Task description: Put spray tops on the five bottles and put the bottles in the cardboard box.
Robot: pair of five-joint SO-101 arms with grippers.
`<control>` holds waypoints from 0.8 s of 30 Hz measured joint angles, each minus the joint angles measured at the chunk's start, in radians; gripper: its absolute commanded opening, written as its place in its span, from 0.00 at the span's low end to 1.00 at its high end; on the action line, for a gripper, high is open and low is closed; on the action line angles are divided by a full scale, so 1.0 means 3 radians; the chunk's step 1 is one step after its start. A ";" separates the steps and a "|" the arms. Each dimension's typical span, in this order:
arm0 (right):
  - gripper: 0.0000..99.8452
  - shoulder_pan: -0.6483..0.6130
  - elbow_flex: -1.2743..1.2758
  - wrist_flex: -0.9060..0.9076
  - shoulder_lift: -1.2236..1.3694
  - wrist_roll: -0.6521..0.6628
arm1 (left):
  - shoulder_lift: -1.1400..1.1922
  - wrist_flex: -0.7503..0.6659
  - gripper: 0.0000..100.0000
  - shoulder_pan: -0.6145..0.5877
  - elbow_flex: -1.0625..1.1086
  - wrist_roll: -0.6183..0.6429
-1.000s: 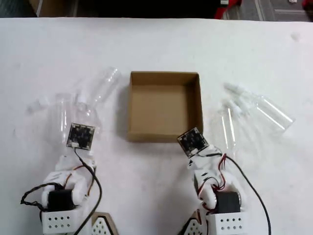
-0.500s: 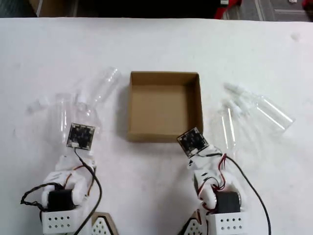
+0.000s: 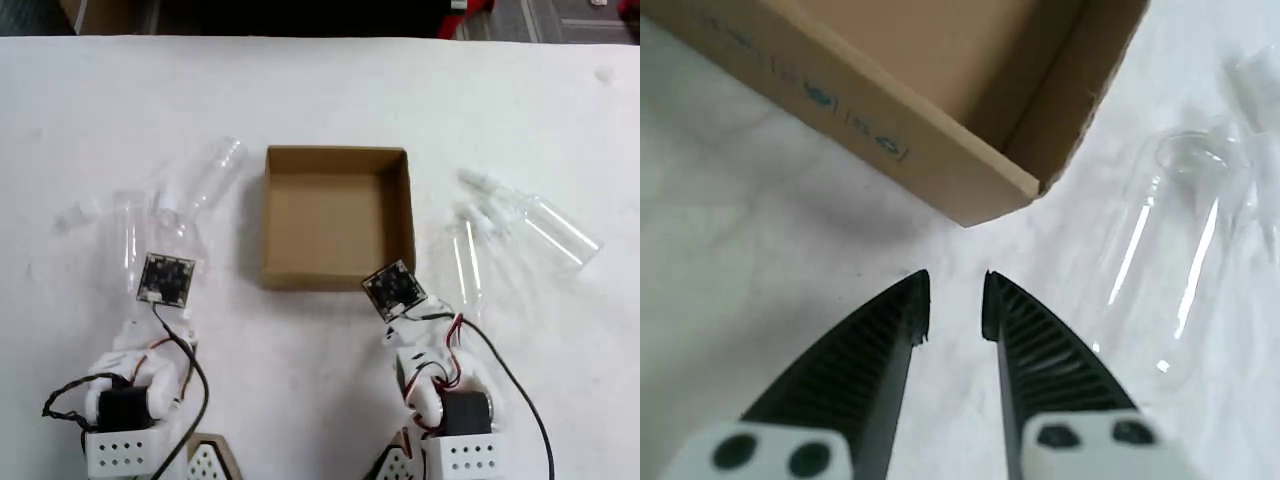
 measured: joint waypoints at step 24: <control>0.07 0.0240 0.0010 -0.1125 0.0000 0.0000 | -0.0061 -0.0230 0.02 0.0000 -0.1422 0.0000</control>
